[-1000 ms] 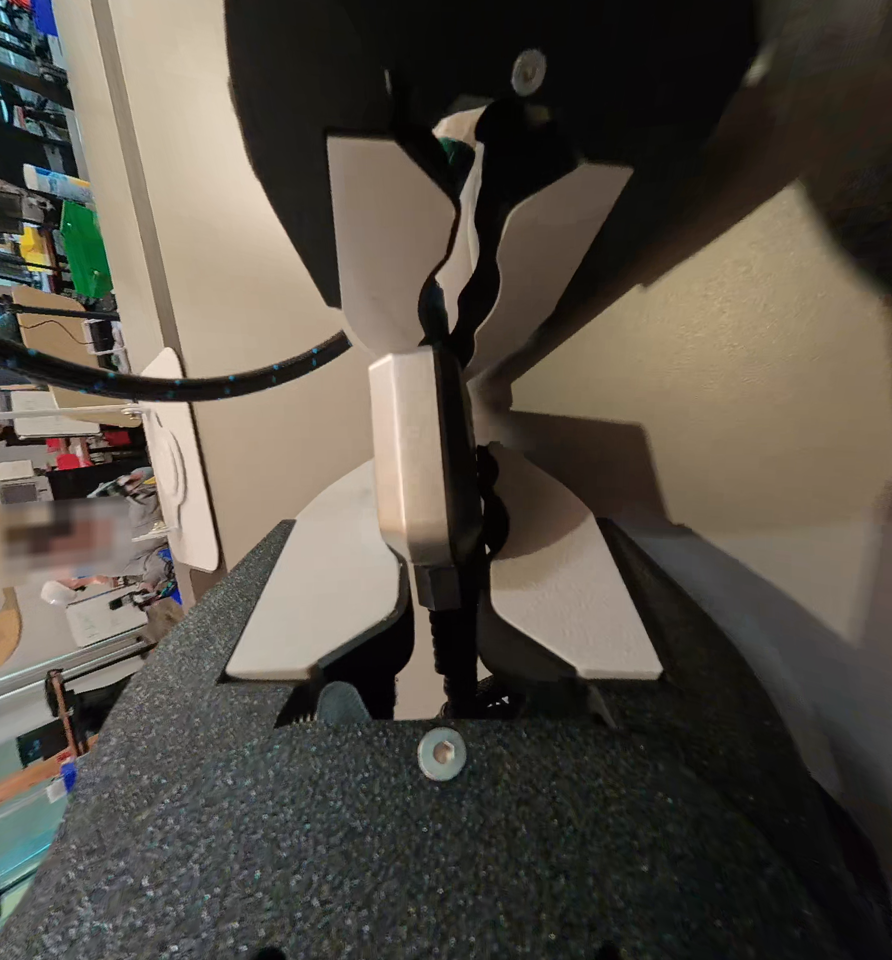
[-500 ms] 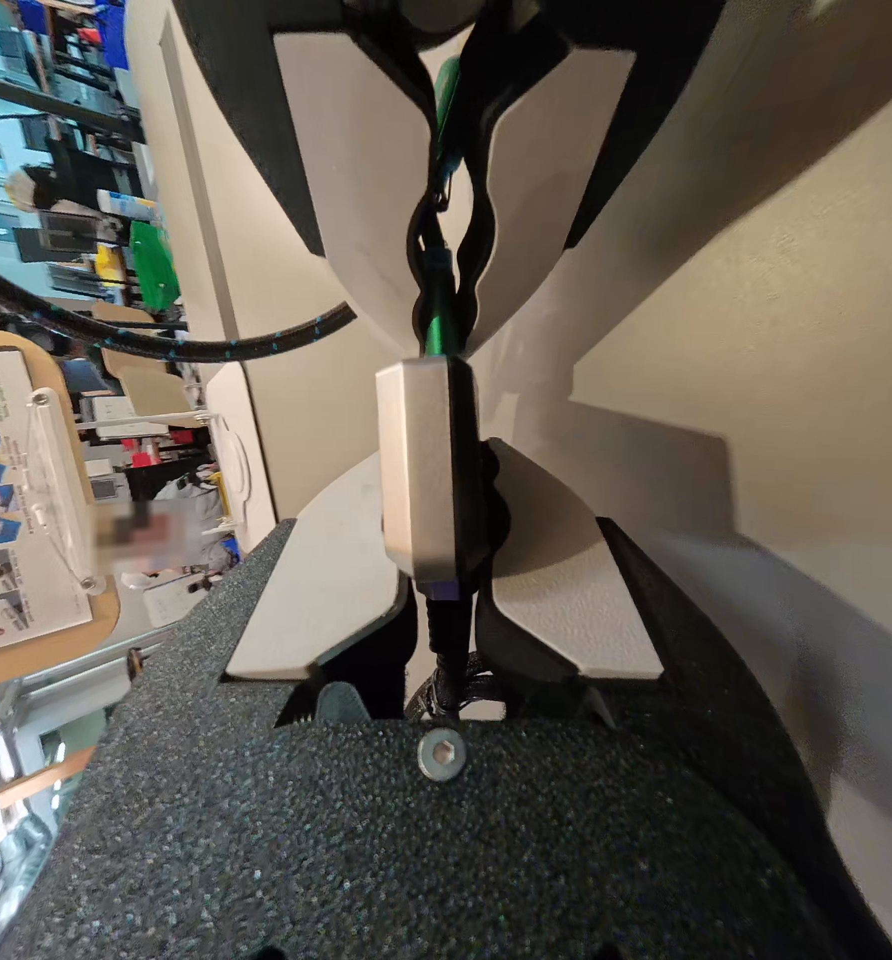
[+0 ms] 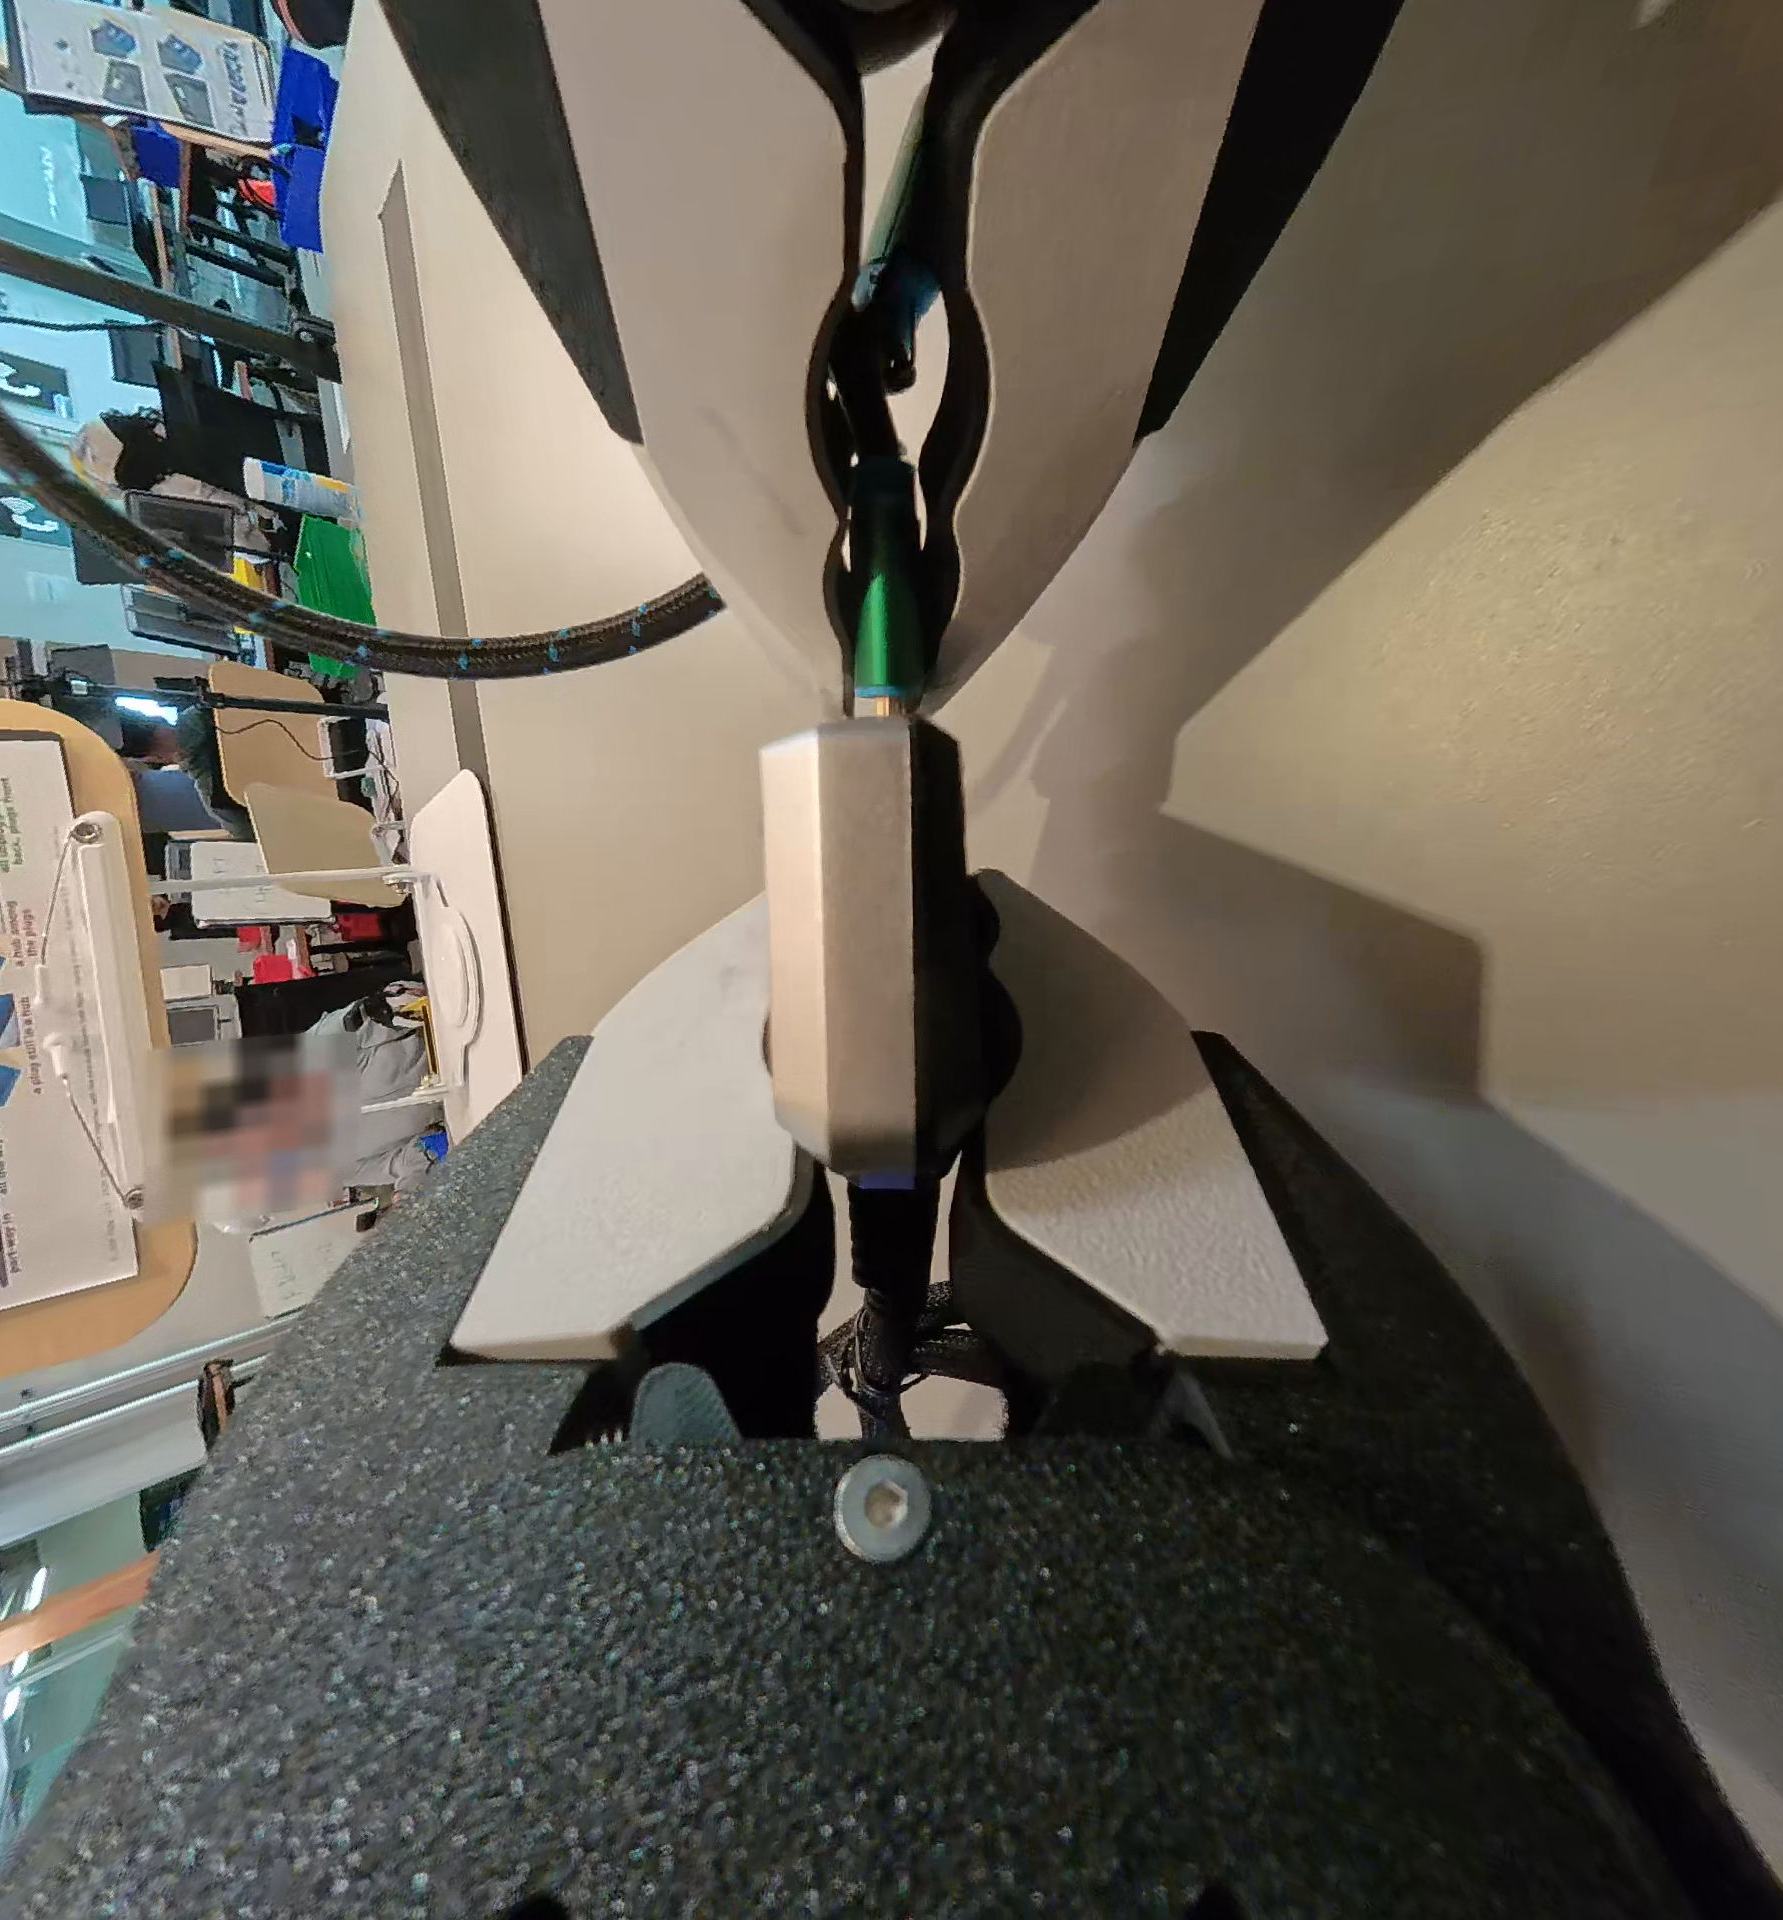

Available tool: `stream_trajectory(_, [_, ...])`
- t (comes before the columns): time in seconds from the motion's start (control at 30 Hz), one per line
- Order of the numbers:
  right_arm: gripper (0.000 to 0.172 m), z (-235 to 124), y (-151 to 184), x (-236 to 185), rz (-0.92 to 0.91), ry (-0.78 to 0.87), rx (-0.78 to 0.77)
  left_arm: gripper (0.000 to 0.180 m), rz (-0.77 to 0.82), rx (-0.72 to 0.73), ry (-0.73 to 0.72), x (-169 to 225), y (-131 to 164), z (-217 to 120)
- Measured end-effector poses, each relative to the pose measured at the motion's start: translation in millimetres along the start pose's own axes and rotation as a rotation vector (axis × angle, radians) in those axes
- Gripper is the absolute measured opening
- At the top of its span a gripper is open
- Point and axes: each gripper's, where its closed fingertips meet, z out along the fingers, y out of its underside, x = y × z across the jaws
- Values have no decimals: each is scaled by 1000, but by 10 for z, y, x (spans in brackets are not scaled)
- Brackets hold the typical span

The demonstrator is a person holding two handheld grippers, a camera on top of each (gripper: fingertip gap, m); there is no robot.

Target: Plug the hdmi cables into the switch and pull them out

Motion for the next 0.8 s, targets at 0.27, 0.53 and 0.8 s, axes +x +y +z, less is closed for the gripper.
stream_trajectory(0.27, [11, -15, 47, 31, -84, 85, -69, 23, 3, -23, 0, 4, -74, 9])
stream_trajectory(0.53, [16, 182, 22, -141, -73, 79, -141, 23, -38, 10, 80, 163, -147, 49])
stream_trajectory(0.8, [13, 301, 29, -62, -80, 91, -221, 24, 2, -15, 49, 125, -113, -5])
